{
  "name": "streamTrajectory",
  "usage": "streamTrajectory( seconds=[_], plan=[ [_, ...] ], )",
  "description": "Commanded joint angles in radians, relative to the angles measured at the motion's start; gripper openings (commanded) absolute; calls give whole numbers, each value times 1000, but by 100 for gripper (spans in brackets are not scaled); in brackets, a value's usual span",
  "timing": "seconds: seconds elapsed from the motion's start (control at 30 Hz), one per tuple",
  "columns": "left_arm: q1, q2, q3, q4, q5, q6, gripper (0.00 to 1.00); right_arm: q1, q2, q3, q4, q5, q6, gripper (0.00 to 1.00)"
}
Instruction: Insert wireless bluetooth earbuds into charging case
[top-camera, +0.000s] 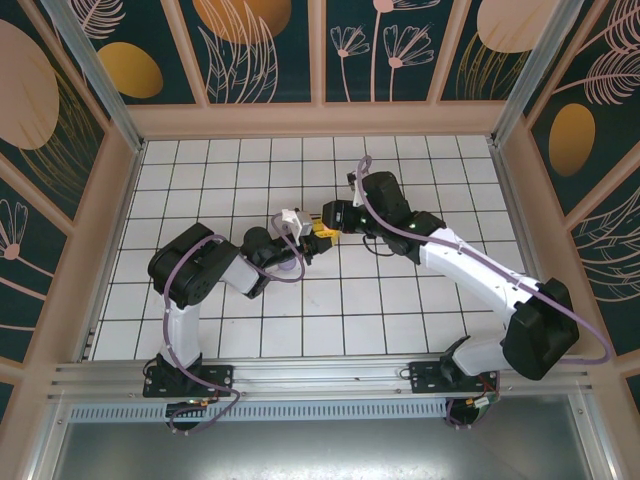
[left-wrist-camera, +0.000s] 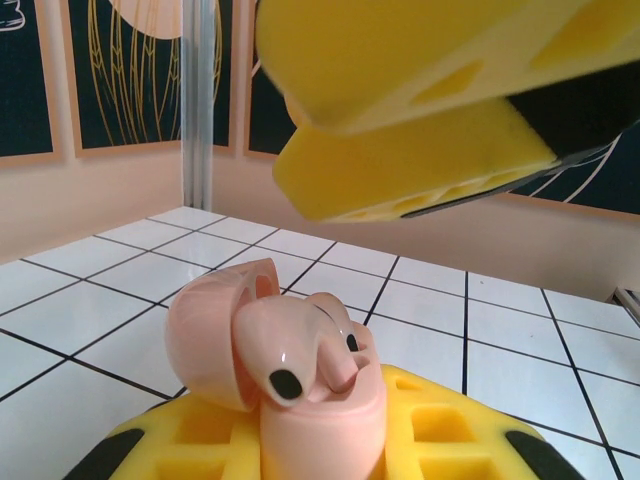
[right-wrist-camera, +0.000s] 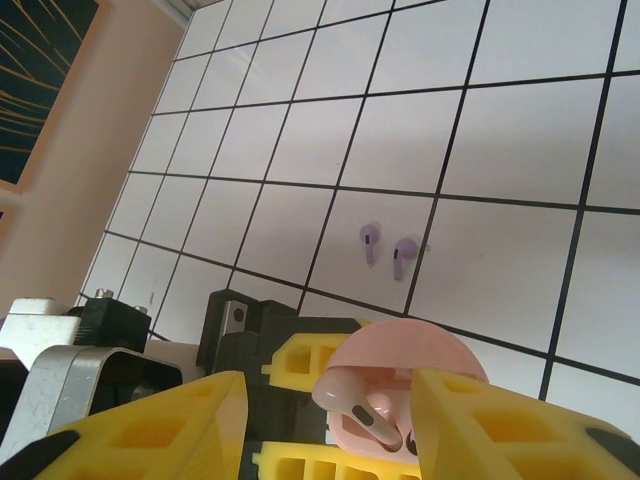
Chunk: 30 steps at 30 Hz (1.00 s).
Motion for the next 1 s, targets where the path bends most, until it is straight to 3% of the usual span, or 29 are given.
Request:
streamTrajectory(
  seconds=[0.0, 0.3, 0.97],
  plan=[
    [-5, -3, 13, 201, 20, -13, 0, 10, -22, 32, -5, -23, -7, 46],
    [-5, -5, 20, 200, 23, -15, 0, 63, 33, 86, 1, -27, -7, 45],
    [-4, -6, 15, 232, 14, -28, 0, 44, 57, 15, 86, -85, 75, 42]
  ],
)
